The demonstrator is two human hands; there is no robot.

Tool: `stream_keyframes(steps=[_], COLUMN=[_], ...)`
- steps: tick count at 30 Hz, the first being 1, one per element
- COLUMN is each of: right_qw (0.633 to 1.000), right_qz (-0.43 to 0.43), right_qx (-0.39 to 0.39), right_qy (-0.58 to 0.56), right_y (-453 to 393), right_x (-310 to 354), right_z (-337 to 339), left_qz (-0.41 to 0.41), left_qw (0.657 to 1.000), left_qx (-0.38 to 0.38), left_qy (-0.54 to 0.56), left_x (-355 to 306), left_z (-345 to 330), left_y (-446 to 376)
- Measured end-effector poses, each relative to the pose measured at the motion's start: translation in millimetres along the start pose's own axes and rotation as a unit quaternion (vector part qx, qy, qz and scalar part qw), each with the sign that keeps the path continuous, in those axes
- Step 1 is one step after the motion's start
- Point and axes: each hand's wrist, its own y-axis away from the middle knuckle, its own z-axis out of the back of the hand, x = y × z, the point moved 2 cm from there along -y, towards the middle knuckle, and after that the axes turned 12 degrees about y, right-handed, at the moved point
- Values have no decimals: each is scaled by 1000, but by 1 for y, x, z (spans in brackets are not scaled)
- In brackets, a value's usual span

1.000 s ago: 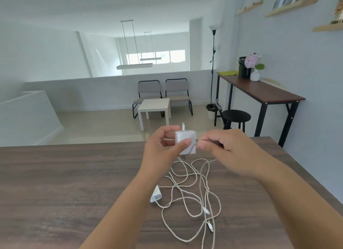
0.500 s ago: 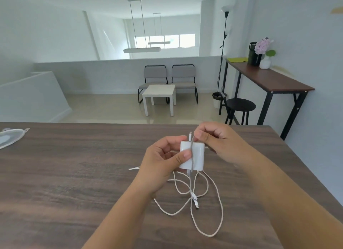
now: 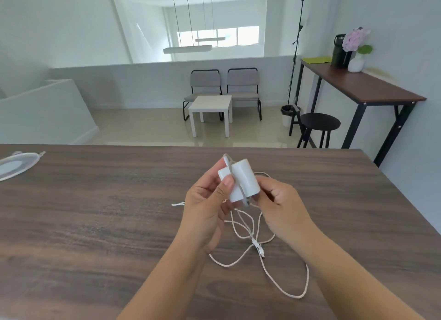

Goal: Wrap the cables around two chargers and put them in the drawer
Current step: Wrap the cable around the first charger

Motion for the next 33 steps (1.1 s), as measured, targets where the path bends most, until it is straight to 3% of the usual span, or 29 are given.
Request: stream_keyframes(steps=[6, 16, 26, 33], right_qw=[974, 926, 926, 983], right_qz=[83, 149, 201, 78], right_qx=[16, 162, 148, 150], right_qy=[210, 306, 283, 70], right_y=[15, 14, -6, -21], right_x=[-4, 8, 8, -5], right_z=[-1, 10, 30, 42], left_qz=[-43, -20, 87, 114], left_qw=[996, 987, 978, 967], left_qx=[-22, -9, 82, 134], left_qy=[-76, -159, -168, -186], left_x=[-8, 2, 9, 18], left_z=[10, 19, 24, 22], left_y=[-12, -17, -10, 1])
